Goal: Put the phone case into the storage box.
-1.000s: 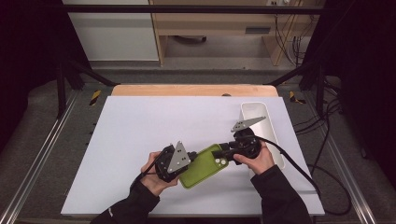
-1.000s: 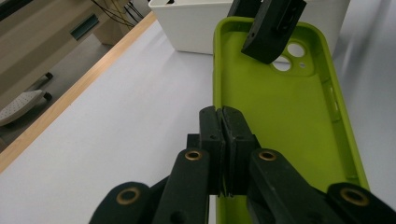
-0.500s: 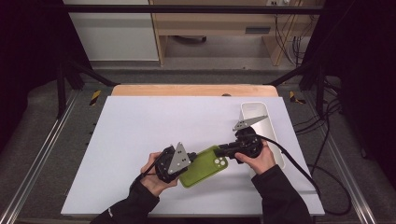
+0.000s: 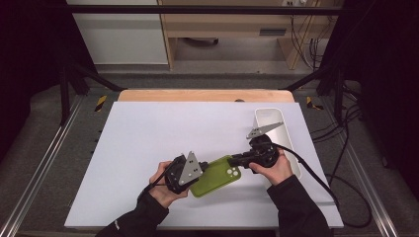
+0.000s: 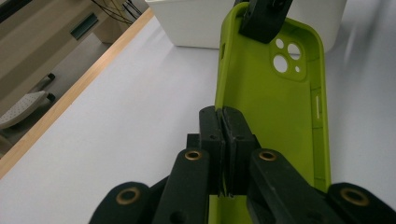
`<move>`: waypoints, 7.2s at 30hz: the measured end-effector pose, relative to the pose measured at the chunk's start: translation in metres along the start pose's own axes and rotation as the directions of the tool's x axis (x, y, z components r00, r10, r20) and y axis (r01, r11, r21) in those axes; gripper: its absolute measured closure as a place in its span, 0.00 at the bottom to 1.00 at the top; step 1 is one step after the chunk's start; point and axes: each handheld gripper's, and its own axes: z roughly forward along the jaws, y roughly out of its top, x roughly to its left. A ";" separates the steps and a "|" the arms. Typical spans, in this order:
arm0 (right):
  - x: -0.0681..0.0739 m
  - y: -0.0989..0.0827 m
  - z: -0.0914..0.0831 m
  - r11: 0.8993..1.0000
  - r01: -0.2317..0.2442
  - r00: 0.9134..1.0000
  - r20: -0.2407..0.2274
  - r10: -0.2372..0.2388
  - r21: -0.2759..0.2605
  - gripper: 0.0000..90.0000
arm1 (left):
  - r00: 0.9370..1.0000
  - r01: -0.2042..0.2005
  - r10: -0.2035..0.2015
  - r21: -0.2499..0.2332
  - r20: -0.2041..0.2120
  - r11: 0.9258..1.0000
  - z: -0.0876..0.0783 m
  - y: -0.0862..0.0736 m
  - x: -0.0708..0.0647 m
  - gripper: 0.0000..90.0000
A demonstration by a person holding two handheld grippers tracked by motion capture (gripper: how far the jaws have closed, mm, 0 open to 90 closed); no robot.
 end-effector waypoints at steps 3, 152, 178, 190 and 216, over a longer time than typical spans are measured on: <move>0.001 0.000 -0.001 1.000 0.000 1.000 0.006 0.000 0.001 0.88 | 1.000 -0.001 0.001 0.000 0.002 1.000 0.000 0.000 -0.001 0.98; 0.020 0.060 -0.146 0.901 0.411 0.701 0.583 -0.411 0.142 0.88 | 0.865 0.474 -0.498 -0.229 -0.059 0.850 -0.062 -0.158 0.078 0.03; 0.001 0.063 -0.149 0.870 0.429 0.628 0.612 -0.481 0.243 0.88 | 0.870 0.468 -0.491 -0.223 -0.055 0.855 -0.061 -0.158 0.077 0.03; -0.007 0.066 -0.145 0.847 0.437 0.594 0.610 -0.524 0.302 0.88 | 0.871 0.467 -0.488 -0.218 -0.049 0.857 -0.060 -0.158 0.077 0.03; -0.032 0.067 -0.130 0.776 0.462 0.540 0.559 -0.630 0.429 0.88 | 0.876 0.462 -0.481 -0.210 -0.045 0.861 -0.058 -0.159 0.077 0.04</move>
